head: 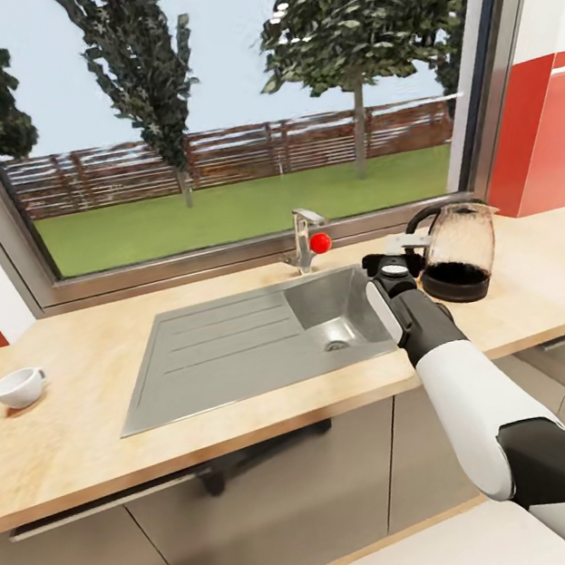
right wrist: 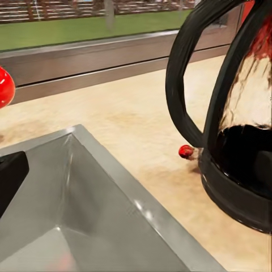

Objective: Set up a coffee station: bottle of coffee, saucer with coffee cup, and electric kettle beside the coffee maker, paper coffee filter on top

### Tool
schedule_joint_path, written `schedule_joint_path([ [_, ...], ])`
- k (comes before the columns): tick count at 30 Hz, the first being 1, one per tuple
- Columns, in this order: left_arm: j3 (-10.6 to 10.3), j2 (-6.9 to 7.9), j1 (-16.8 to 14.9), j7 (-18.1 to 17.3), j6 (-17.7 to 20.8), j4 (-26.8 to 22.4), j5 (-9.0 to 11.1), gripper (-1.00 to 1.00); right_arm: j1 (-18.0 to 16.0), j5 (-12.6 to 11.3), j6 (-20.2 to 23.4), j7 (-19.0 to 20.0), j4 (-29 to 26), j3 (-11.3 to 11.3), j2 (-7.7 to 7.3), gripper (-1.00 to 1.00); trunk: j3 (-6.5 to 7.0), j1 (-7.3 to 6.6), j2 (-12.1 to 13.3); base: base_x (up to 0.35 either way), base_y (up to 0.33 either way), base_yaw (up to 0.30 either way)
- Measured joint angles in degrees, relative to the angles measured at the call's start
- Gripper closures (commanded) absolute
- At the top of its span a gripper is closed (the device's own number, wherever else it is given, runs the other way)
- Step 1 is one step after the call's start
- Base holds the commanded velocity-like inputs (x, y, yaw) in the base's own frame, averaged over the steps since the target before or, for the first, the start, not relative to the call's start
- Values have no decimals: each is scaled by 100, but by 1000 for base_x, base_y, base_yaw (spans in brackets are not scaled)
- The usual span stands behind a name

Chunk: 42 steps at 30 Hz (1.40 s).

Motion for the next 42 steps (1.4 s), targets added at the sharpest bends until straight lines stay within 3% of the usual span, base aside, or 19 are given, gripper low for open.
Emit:
schedule_joint_path([
  [42,59,1,0,5,-12,6,0,-100,0,-11,-8,27,7,-21,-25,-100,0,1,0,70,-47,0],
])
